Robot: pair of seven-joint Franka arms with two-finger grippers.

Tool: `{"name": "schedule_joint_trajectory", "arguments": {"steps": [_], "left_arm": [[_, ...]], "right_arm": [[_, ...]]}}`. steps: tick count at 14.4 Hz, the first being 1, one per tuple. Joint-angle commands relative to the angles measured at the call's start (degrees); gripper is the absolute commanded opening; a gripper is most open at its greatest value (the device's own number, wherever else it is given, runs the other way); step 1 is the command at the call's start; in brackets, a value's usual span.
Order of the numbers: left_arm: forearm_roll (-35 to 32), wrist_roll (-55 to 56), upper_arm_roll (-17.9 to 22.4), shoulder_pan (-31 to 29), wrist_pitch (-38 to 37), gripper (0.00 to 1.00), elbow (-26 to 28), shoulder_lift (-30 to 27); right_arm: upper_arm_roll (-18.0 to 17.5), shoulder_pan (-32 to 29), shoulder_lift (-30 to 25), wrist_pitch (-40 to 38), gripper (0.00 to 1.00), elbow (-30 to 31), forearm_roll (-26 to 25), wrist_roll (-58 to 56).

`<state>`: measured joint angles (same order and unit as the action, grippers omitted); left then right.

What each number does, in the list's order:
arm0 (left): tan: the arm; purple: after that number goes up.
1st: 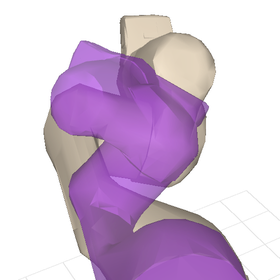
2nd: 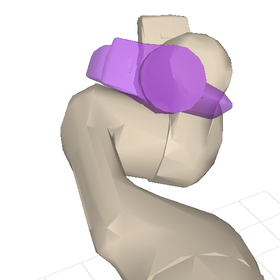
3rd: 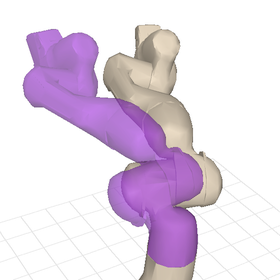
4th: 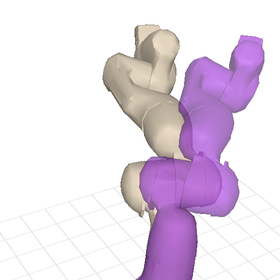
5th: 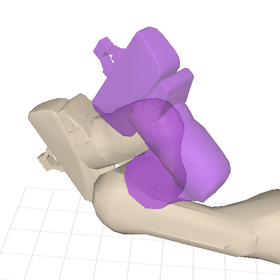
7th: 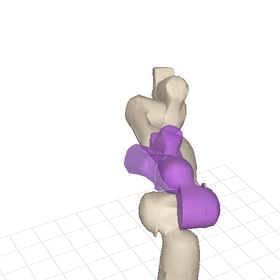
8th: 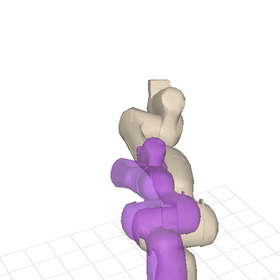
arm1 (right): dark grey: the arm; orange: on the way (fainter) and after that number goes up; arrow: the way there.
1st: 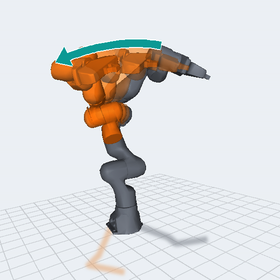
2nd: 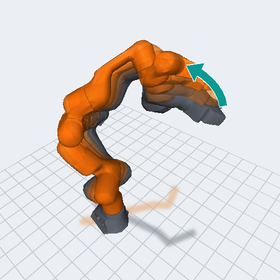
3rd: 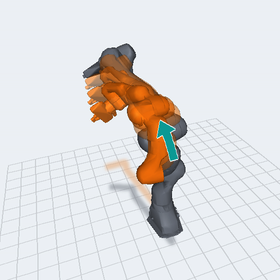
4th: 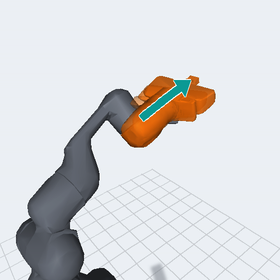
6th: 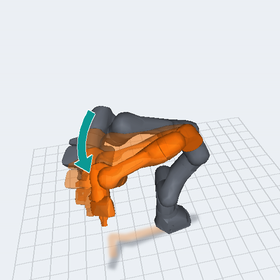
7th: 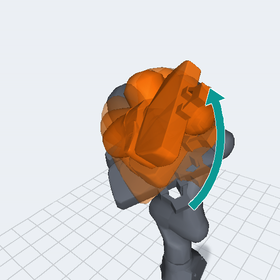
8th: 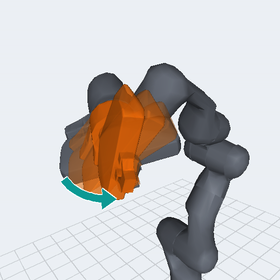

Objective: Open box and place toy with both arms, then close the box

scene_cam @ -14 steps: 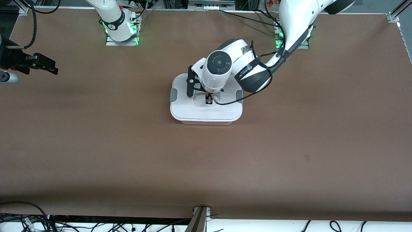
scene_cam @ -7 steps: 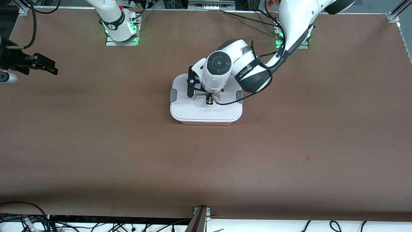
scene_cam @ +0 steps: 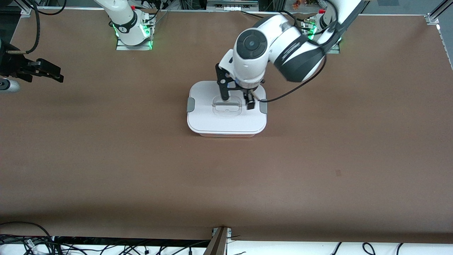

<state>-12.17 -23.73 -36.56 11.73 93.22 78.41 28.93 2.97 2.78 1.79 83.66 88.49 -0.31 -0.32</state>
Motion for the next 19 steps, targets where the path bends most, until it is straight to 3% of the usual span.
{"name": "schedule_joint_trajectory", "arguments": {"steps": [1,5,9,11,14,16,18,19], "left_arm": [[-1.28,5.97,0.27,-5.55,-4.79,1.00,0.34,-4.48],[-1.19,6.33,-0.61,-12.68,-8.74,1.00,-0.10,-9.59],[2.13,7.03,2.01,-14.53,-7.28,1.00,0.34,-14.24],[6.61,6.86,9.28,-14.28,-1.57,1.00,3.92,-18.37],[8.21,6.86,20.18,-12.97,-1.63,1.00,6.58,-24.35],[8.21,8.25,25.12,-12.00,-1.20,1.00,7.89,-25.94],[8.21,12.90,34.67,-5.35,-1.11,1.00,12.01,-29.26],[8.30,13.97,37.15,-3.49,-1.02,1.00,13.60,-30.15]], "right_arm": [[0.37,0.21,0.14,-0.08,1.00,-0.68,0.84,-0.29],[0.37,0.21,0.23,0.01,1.00,-0.68,0.40,-0.29],[0.28,0.47,0.23,0.01,1.00,-0.77,0.31,-0.29],[0.19,0.56,0.23,0.01,1.00,-0.77,0.31,-0.29],[0.02,0.56,0.49,0.01,1.00,-0.86,0.31,-0.29],[0.02,0.56,0.49,0.01,1.00,-0.86,0.31,-0.29],[0.02,0.56,0.49,0.01,1.00,-0.86,0.31,-0.29],[0.02,0.56,0.49,0.01,1.00,-0.86,0.31,-0.29]]}}
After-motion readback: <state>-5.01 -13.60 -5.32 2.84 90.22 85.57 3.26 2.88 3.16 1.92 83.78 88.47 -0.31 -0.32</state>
